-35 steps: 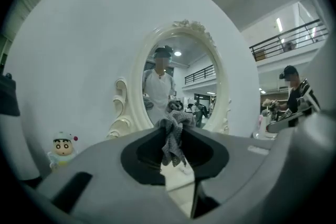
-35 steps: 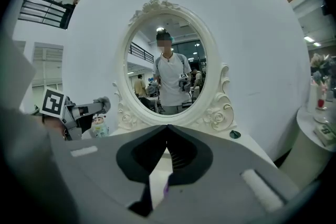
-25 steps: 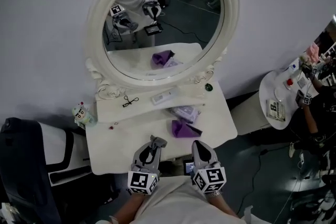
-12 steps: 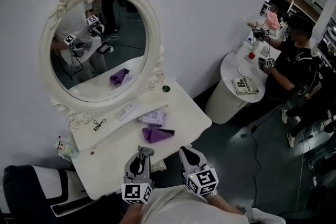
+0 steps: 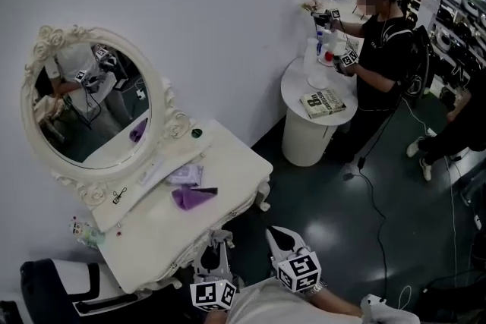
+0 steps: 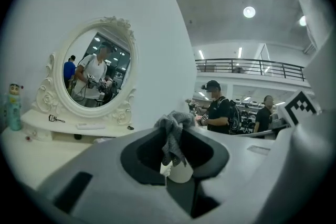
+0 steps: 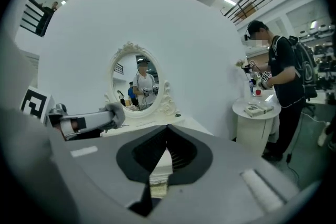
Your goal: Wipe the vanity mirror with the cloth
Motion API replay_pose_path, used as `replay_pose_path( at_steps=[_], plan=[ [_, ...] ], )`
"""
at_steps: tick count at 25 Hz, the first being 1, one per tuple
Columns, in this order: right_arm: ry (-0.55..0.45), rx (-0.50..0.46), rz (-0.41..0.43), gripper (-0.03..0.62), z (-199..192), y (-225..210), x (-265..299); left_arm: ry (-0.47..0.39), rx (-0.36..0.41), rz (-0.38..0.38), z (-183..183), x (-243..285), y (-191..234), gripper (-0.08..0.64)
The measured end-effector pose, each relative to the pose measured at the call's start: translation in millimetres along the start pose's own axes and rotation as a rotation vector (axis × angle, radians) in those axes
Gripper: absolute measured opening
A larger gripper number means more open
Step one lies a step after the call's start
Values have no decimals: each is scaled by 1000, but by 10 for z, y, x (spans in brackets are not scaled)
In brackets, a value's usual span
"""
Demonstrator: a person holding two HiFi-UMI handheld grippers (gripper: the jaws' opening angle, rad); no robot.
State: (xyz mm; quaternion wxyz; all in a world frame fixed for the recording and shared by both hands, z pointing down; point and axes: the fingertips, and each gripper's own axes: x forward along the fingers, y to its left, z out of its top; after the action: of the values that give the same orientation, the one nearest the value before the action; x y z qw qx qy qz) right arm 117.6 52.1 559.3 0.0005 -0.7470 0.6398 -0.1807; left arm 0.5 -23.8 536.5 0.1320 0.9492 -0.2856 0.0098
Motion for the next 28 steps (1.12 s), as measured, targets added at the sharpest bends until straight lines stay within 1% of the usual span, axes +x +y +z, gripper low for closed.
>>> replay_pose_path(
  at_steps=[2,5,8,11,14,17,21,23,25,28],
  plan=[
    [9,14,28,8,-85,-89,-130,13,10,36,-83,-201,-170,81],
    [19,5,100,8,-174,-52,-232,23,56,121,-124,-597,-253,81],
    [-15,-16,143,7,-128,98,-280,24,79,193,-116,-915,-145,81],
    [-56,-14,166,6,-96,378,-397,7,67,237,-95,-1216,-15,81],
    [-47,-29,191,6,-199,697,-523,-37,33,244,-52,-1528,3,81],
    [-11,-67,216,6,-423,1104,-666,-60,35,255,-80,-2016,42,81],
    [-11,-50,253,6,-670,1956,-965,-39,48,301,-199,-2947,386,81],
    [-18,-61,271,6,-777,2338,-1176,-20,43,321,-304,-3337,522,81],
    [-4,-107,269,7,-896,2545,-1422,-9,11,319,-413,-3575,541,81],
    [42,-155,244,6,-1037,2613,-1758,-12,-10,265,-478,-3682,401,81]
  ],
)
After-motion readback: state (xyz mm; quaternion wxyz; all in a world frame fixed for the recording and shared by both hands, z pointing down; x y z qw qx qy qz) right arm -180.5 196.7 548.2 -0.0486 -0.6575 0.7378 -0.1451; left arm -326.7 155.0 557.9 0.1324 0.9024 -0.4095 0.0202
